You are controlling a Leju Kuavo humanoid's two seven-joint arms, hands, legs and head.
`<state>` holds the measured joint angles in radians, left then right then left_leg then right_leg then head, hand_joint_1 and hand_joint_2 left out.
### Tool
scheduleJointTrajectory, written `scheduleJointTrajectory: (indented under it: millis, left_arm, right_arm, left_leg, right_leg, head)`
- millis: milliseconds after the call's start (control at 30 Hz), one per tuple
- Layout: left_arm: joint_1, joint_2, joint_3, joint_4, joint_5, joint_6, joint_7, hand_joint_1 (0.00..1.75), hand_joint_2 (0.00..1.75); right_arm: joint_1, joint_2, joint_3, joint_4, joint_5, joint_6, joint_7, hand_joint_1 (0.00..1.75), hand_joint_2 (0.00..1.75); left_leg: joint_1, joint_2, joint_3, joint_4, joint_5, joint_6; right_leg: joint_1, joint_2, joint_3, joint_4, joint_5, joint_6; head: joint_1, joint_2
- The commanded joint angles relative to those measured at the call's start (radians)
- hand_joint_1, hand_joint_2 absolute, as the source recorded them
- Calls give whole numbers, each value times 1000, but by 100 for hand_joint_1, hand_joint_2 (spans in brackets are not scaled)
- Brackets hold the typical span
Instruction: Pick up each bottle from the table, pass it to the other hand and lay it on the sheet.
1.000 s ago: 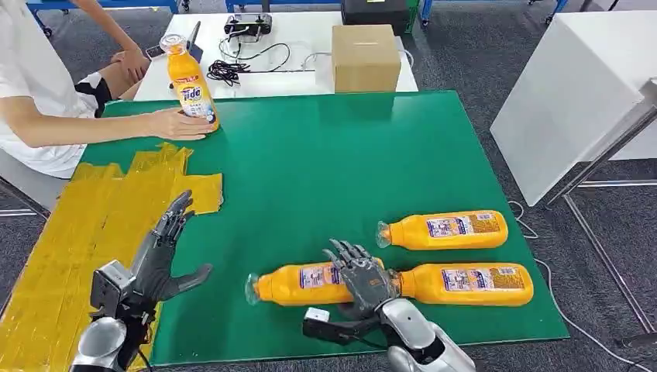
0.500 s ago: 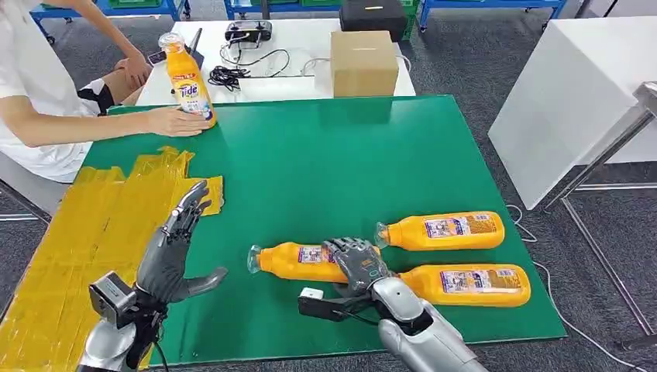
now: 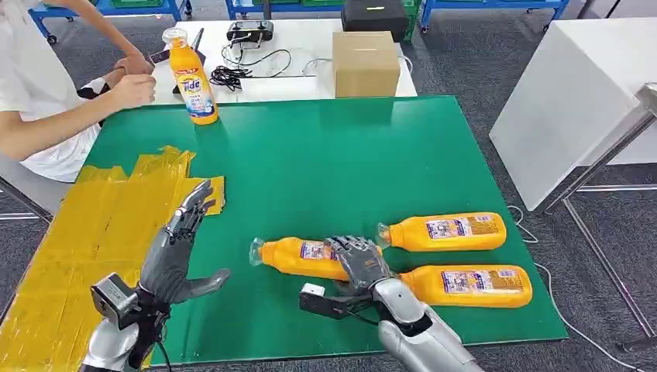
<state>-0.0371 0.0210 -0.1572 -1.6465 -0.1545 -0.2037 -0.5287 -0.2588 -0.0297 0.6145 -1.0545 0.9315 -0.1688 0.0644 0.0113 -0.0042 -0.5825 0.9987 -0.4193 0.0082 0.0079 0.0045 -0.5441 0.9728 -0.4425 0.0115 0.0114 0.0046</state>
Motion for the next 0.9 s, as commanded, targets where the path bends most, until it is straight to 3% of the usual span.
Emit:
scheduleJointTrajectory:
  millis: [33, 267, 600, 900]
  left_arm:
    - [-16, 8, -115, 13, 10, -18, 39, 0, 175]
    - [-54, -24, -164, 77, 155, 9, 132, 0, 175]
    - [-70, -50, -132, 124, 331, 31, 206, 0, 175]
    - [-120, -49, -160, 178, 394, 27, 232, 0, 175]
  right_arm:
    - [148, 117, -264, -237, -212, -198, -192, 175, 175]
    - [191, 186, -317, -351, -414, -361, -394, 175, 175]
    - [194, 199, -308, -384, -485, -431, -442, 175, 175]
    - [169, 203, -228, -362, -514, -410, -482, 175, 175]
  left_leg:
    - [0, -1, -6, 0, 0, 0]
    - [-1, -4, -11, 0, 1, 2]
    - [-1, -2, -14, -1, 1, 2]
    - [0, -1, -15, -1, 1, 1]
  right_leg:
    - [0, -2, 4, 0, 0, 1]
    - [-1, -5, 0, 0, -1, 2]
    - [-1, -3, -4, 0, -1, 2]
    - [0, -3, -5, 0, -1, 2]
  head:
    - [0, 0]
    - [-1, 0]
    - [0, 0]
    - [0, 0]
